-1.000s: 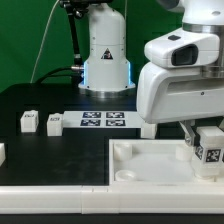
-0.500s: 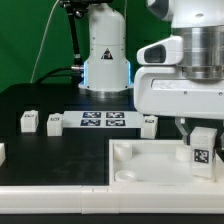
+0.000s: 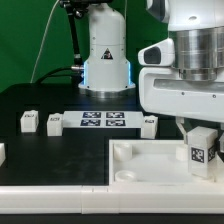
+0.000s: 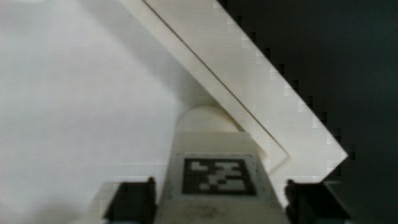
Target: Assemble one leg
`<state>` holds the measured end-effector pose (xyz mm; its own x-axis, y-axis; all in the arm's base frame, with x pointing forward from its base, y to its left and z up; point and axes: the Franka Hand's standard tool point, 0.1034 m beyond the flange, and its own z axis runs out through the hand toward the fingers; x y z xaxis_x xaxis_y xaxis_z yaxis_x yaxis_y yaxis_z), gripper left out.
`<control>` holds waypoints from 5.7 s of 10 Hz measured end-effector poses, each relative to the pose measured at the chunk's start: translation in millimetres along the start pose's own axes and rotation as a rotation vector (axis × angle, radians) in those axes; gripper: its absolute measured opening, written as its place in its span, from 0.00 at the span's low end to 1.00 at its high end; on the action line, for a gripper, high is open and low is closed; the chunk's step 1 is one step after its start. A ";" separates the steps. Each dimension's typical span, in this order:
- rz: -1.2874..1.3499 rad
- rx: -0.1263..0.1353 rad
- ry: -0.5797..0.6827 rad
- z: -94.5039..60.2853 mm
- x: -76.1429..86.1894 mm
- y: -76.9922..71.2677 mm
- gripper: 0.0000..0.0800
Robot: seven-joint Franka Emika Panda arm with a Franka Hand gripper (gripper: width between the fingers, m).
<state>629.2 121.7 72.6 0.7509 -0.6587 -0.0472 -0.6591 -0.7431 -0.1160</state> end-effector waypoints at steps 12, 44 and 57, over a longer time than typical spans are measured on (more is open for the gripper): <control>-1.146 -0.046 0.009 -3.0 8.9 2.8 0.81; -1.059 -0.075 0.001 -0.2 7.0 -0.5 0.69; 0.090 -0.037 0.036 2.7 6.3 -1.5 0.36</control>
Offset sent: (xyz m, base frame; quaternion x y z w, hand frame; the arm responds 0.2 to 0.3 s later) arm -0.0002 0.0056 0.0047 -0.0393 0.0178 -0.2770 0.9599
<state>635.0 119.0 69.8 0.6872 -0.7262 -0.0200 -0.7252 -0.6842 -0.0765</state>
